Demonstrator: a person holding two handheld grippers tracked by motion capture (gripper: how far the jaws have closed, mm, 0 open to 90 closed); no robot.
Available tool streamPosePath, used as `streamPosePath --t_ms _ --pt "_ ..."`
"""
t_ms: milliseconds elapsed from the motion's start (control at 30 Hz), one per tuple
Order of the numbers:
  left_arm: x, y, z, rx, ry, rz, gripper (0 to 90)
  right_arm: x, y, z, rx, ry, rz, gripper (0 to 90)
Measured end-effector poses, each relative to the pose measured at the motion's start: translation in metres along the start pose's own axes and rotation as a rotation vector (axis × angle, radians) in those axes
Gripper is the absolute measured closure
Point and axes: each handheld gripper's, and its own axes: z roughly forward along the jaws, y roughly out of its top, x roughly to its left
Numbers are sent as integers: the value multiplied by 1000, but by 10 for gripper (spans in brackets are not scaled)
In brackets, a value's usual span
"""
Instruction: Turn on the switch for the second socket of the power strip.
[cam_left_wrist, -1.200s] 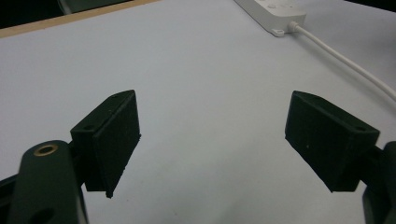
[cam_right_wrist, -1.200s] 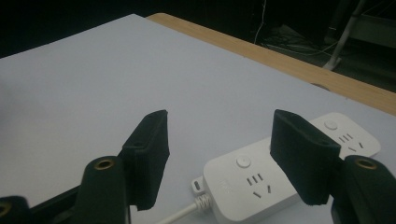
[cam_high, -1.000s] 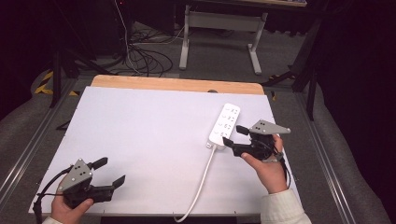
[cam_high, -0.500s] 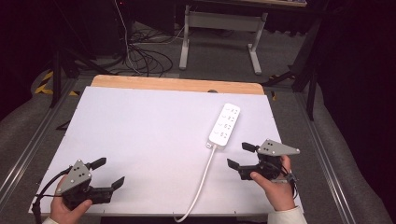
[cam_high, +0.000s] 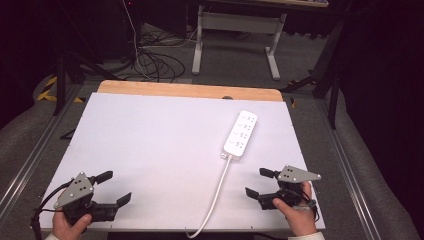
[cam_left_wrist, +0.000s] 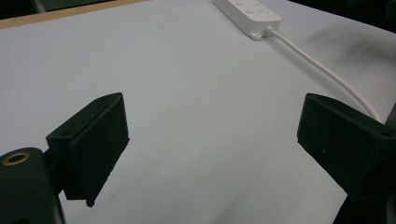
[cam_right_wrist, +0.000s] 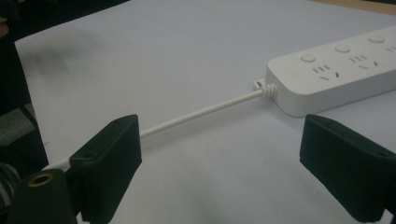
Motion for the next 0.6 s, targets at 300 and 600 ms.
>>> streamPosePath --t_ms 300,600 --pt "3 -5 4 -9 -9 38 118 1 -23 4 35 -10 3 134" --pt "2 -11 -1 5 10 34 93 5 -41 8 85 -57 10 134"
